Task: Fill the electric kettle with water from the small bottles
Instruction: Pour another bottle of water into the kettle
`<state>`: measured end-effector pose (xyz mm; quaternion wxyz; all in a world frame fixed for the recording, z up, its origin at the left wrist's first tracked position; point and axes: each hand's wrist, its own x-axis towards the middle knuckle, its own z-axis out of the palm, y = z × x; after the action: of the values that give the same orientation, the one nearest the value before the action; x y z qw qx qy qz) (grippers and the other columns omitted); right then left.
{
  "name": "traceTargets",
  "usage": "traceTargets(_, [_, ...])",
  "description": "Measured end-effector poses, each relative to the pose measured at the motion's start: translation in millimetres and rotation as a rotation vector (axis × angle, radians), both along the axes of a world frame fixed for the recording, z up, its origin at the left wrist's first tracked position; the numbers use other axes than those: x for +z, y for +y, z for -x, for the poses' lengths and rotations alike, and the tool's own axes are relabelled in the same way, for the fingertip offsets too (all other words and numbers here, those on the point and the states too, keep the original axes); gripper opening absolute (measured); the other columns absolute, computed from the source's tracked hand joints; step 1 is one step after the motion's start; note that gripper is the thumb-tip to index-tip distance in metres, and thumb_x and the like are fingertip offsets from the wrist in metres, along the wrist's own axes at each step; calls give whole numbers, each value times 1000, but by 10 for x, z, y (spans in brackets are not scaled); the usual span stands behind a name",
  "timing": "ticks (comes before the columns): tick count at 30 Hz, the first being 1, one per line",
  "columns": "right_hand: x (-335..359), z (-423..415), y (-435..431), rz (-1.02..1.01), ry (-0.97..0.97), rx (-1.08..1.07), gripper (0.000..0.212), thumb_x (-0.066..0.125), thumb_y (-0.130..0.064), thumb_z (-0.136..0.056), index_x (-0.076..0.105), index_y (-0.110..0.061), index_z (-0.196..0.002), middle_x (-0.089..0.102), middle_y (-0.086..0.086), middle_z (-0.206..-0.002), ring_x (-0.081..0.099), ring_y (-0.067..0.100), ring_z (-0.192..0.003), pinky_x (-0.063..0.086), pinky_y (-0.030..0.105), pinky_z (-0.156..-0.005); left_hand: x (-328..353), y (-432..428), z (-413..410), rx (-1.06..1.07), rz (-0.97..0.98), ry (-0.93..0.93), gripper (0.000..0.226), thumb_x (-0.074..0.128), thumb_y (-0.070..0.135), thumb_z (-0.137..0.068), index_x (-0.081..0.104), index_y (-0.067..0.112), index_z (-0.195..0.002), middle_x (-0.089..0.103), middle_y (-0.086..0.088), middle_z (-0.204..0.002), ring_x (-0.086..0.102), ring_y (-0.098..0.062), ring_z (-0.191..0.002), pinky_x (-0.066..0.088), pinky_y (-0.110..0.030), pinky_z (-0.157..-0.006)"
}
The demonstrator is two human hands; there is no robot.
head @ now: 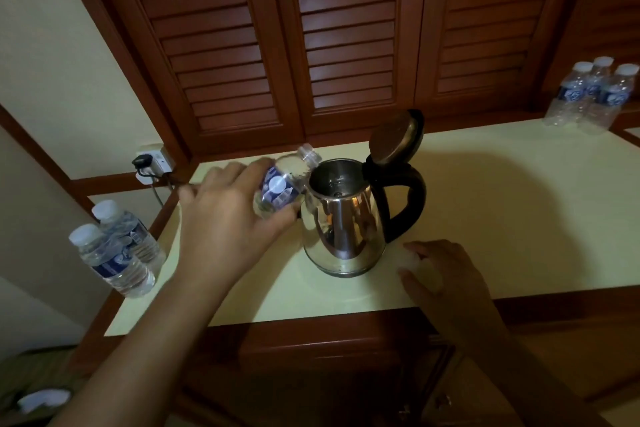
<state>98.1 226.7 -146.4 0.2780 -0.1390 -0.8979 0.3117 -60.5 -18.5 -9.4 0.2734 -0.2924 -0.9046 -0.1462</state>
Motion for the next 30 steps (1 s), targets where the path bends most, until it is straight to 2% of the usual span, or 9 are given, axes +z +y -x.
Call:
traceTargets(3, [225,-15,-163,153,26,111,36,65,-51,-85,66,-31,-116,58,-20,-111,53,3,-106,35,5,-89,-260,-95,-325,-198,-216,-275,72,69,65,-80,63,24,-139,67,6,-113,65,-16,-99,57,-37,-79])
traceTargets(5, [367,-6,-254,160,23,206,33,70,-51,-87,64,-39,-117,57,-24,-117,55,2,-113,37,8,-93,-451,-153,-521,-287,-267,-399,71,70,65,-76,65,30,-137,64,14,-111,64,-3,-98,58,-27,-78])
traceTargets(7, [489,-5,-310,126,7,286,34,67,-55,-86,62,-46,-118,57,-29,-122,54,-3,-118,37,7,-97,-613,-209,-642,-316,-257,-464,70,72,65,-74,65,37,-137,63,18,-112,65,-2,-100,60,-27,-78])
traceTargets(11, [701,-20,-367,165,-27,341,34,63,-67,-80,57,-61,-112,63,-32,-117,58,-10,-112,38,1,-92,-765,-302,-728,-281,-235,-518,74,71,68,-71,57,47,-140,58,26,-113,65,-3,-102,62,-34,-76])
traceTargets(16, [784,-5,-416,177,-7,378,46,72,-53,-76,62,-52,-122,65,-30,-120,56,-13,-114,36,0,-93,-764,-366,-738,-277,-181,-547,72,74,67,-73,58,47,-140,57,24,-112,66,-4,-98,61,-31,-74])
traceTargets(21, [834,31,-421,154,-9,420,41,75,-46,-78,71,-40,-118,68,-26,-118,60,-4,-113,42,6,-91,-768,-344,-759,-315,-231,-612,69,77,66,-72,66,44,-136,59,22,-111,68,-7,-99,59,-25,-73])
traceTargets(25, [833,42,-340,182,-31,427,43,81,-31,-81,70,-39,-121,67,-26,-121,60,-6,-114,41,5,-93,-769,-315,-737,-341,-333,-658,68,82,61,-71,69,40,-135,63,16,-110,69,-10,-102,52,-13,-74])
traceTargets(27, [827,43,-317,208,-47,443,43,83,-25,-81,72,-38,-120,68,-25,-120,62,-4,-115,43,7,-94,-764,-271,-738,-363,-365,-691,66,84,57,-71,71,39,-133,64,15,-109,69,-10,-102,51,-11,-74])
traceTargets(30, [872,31,-264,250,-67,445,41,84,-28,-77,73,-41,-114,71,-25,-115,65,-2,-111,45,8,-92,-738,-186,-724,-405,-411,-791,61,94,43,-71,73,40,-128,65,14,-107,70,-10,-101,50,-12,-74])
